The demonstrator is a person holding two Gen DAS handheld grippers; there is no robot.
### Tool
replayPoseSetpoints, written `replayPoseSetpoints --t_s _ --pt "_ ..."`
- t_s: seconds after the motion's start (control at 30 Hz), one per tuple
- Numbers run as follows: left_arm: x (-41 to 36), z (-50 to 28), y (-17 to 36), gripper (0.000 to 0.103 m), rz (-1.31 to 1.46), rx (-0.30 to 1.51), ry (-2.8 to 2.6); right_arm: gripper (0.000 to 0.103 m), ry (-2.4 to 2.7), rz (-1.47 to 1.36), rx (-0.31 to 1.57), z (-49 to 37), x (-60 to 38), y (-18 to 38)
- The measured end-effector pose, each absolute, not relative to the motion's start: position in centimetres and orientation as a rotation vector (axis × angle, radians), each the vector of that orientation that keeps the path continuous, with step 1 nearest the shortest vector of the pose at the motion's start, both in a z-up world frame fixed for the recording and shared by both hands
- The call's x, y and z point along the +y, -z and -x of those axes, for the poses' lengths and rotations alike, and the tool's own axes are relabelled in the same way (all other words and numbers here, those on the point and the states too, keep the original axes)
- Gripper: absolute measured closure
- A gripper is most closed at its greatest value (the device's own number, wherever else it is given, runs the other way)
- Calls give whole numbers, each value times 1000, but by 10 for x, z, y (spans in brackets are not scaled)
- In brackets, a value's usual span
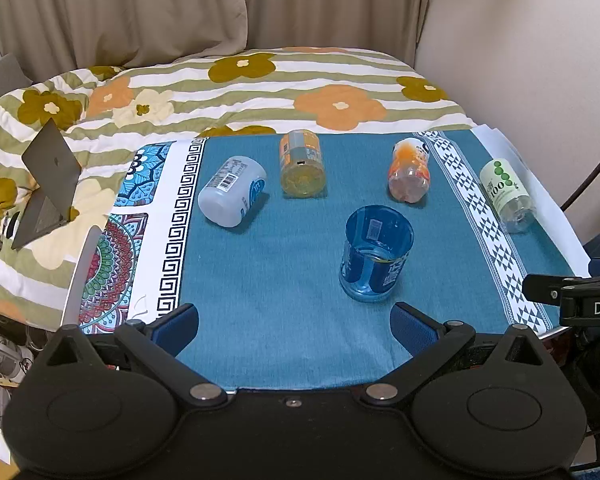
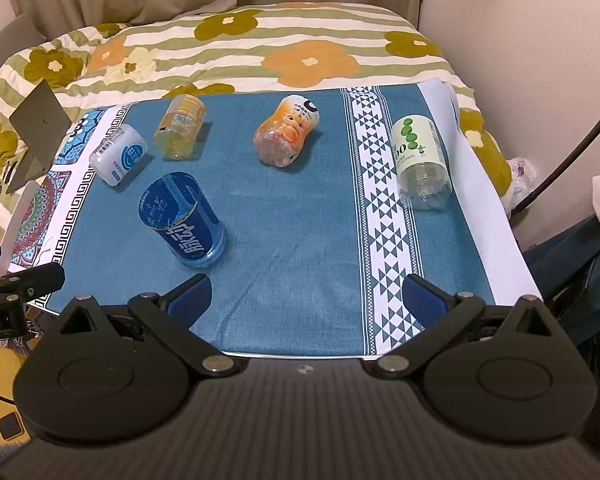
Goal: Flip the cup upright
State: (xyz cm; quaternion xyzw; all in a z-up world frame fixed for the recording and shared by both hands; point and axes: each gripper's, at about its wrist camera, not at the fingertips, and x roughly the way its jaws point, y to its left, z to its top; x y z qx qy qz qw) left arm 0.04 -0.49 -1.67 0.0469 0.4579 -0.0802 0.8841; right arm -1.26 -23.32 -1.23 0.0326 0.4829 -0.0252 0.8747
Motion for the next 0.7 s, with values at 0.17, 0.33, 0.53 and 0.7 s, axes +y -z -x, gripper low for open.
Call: replayPoseSetpoints --t_s 0.17,0.33,0.53,0.7 --pt "-5 -1 17 0 -98 952 167 0 52 -68 1009 13 -233 12" --pt "-5 0 16 0 -98 952 166 0 53 -70 1008 13 -233 12" --pt "-1 -1 16 0 -99 948 158 0 53 -68 1007 13 -233 12" --pt "0 -2 16 0 -103 946 157 0 53 -69 1008 13 -232 12"
